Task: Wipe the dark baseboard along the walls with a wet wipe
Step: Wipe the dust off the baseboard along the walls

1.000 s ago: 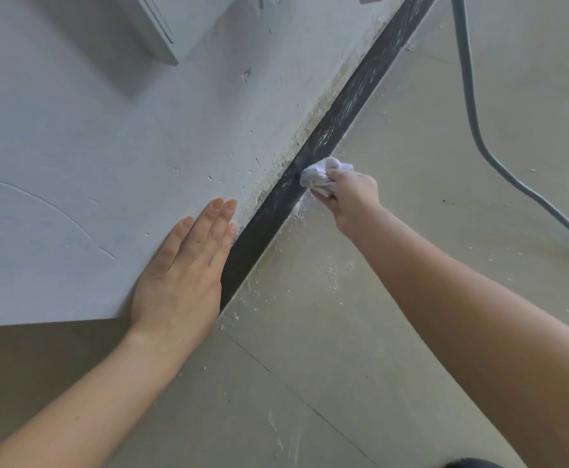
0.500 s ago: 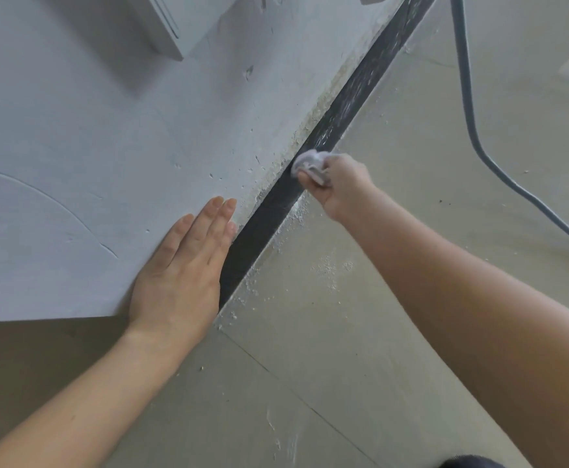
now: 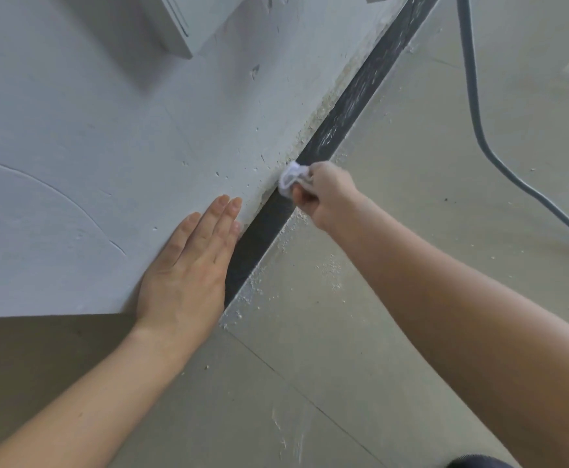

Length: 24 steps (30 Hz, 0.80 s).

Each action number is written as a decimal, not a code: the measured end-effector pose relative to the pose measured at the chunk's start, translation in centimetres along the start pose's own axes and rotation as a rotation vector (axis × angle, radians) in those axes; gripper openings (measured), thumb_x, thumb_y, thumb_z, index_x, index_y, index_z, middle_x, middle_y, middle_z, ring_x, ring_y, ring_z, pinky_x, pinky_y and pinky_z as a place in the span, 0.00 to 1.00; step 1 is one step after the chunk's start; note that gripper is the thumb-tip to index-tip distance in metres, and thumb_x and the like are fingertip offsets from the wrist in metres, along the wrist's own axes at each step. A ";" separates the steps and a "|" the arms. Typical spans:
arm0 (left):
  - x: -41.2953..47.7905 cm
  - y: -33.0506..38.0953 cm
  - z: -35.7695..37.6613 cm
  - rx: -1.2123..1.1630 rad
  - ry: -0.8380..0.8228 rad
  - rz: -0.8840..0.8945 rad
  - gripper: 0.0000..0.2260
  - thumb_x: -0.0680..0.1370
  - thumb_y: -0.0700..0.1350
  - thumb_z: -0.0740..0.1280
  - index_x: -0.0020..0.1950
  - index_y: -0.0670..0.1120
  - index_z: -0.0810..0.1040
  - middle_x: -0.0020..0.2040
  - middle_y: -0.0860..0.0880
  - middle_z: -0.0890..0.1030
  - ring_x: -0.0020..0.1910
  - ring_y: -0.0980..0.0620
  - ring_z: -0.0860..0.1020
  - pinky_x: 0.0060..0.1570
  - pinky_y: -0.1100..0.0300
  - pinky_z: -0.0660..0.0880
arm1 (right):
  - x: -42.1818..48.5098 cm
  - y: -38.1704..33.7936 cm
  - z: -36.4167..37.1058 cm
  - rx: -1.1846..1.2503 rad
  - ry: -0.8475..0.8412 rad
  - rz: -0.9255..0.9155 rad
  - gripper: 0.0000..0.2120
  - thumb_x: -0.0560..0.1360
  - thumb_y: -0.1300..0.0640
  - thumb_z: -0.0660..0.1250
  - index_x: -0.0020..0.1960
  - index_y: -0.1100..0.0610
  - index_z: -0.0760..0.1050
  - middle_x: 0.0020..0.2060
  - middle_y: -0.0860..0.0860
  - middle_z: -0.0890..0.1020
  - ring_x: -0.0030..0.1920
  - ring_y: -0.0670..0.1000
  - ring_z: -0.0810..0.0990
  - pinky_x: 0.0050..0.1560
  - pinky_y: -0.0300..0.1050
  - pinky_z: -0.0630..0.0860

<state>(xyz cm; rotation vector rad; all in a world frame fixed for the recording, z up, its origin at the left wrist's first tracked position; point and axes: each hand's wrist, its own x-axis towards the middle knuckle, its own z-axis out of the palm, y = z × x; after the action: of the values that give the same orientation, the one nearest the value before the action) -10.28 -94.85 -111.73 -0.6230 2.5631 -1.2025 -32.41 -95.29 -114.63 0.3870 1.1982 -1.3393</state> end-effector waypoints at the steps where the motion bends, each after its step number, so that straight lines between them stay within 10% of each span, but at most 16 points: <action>1: 0.0 -0.1 -0.1 0.001 -0.003 0.001 0.29 0.76 0.41 0.47 0.78 0.44 0.50 0.78 0.44 0.45 0.77 0.46 0.43 0.73 0.50 0.35 | 0.2 -0.6 -0.5 0.042 -0.012 -0.078 0.08 0.79 0.65 0.58 0.54 0.65 0.74 0.45 0.60 0.79 0.28 0.47 0.75 0.24 0.34 0.74; 5: 0.1 -0.3 -0.5 -0.004 -0.020 -0.007 0.29 0.75 0.41 0.48 0.77 0.44 0.51 0.78 0.44 0.46 0.77 0.46 0.44 0.74 0.50 0.33 | -0.1 0.0 -3.0 0.233 -0.097 -0.214 0.07 0.81 0.61 0.58 0.49 0.60 0.74 0.48 0.57 0.78 0.41 0.51 0.79 0.40 0.42 0.78; 16: -0.5 -0.6 -1.4 0.141 -0.099 0.150 0.30 0.72 0.34 0.25 0.76 0.39 0.36 0.76 0.40 0.34 0.75 0.44 0.36 0.67 0.45 0.28 | -2.6 17.4 -0.8 -0.281 -0.300 0.305 0.07 0.74 0.68 0.60 0.50 0.64 0.74 0.41 0.59 0.79 0.35 0.54 0.81 0.36 0.47 0.82; 21: -0.2 -0.6 -0.8 -0.052 -0.039 0.039 0.28 0.75 0.36 0.36 0.75 0.42 0.49 0.77 0.42 0.49 0.76 0.45 0.45 0.72 0.50 0.37 | 0.8 8.8 -1.2 -0.193 -0.080 0.142 0.06 0.77 0.70 0.58 0.46 0.66 0.73 0.39 0.61 0.80 0.32 0.53 0.80 0.34 0.45 0.81; 24: 0.3 -0.4 -1.1 -0.086 -0.030 0.052 0.27 0.74 0.37 0.39 0.75 0.43 0.51 0.77 0.44 0.51 0.75 0.46 0.46 0.73 0.51 0.37 | 2.3 2.8 -2.3 -0.122 0.009 -0.086 0.12 0.78 0.70 0.55 0.59 0.69 0.72 0.43 0.61 0.82 0.32 0.50 0.82 0.35 0.43 0.82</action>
<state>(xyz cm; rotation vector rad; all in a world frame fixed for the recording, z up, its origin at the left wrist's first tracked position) -10.81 -94.46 -110.72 -0.5833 2.6003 -1.0633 -31.45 -93.87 -118.55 0.2569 1.3095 -1.3313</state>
